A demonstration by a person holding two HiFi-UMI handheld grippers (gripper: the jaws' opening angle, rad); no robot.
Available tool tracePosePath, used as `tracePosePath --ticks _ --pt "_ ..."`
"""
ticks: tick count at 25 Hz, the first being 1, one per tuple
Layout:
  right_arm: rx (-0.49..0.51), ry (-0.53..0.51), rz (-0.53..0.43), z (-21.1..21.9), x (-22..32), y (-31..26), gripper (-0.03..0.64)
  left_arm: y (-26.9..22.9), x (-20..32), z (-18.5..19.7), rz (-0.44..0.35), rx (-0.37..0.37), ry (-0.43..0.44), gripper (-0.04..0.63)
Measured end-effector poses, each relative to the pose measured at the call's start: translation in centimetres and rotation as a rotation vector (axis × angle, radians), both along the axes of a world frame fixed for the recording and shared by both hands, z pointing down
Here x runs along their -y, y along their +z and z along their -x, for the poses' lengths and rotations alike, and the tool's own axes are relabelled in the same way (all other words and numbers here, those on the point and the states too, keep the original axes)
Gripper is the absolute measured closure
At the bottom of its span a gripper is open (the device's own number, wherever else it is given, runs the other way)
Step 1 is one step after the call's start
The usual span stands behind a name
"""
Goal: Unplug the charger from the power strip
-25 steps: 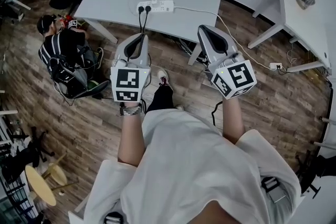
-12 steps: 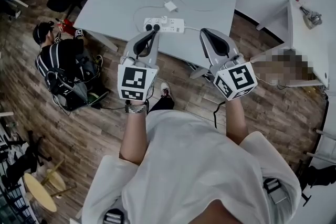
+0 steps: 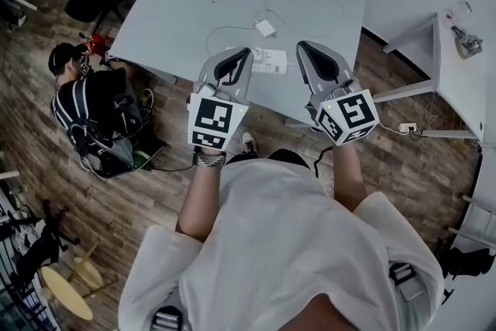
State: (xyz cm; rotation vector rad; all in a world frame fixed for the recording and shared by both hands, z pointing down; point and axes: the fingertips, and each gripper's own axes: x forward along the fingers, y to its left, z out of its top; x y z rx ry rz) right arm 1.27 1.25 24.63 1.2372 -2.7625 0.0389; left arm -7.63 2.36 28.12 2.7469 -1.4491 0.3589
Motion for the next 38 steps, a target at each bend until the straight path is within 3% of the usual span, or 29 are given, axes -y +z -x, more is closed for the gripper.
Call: tracePosePath --ticks 10,19,33,38 --pt "-0.059 0.042 0.087 -0.5 4.7 4.5 0.615 4.4 4.1 0.5 0.107 -0.002 0.023 0.589" --pt "-0.125 -0.039 0.178 0.0 7.6 10.4 0.615 11.1 5.6 1.3 0.276 0.037 -0.032 0.572" --pt "-0.246 -0.118 0.221 0.2 9.5 21.2 0.615 20.6 6.3 -2.1 0.490 0.109 -0.044 0.540" --pt "-0.292 -0.158 0.293 0.4 9.0 25.2 0.615 22.7 6.4 -2.7 0.555 0.109 -0.055 0.508"
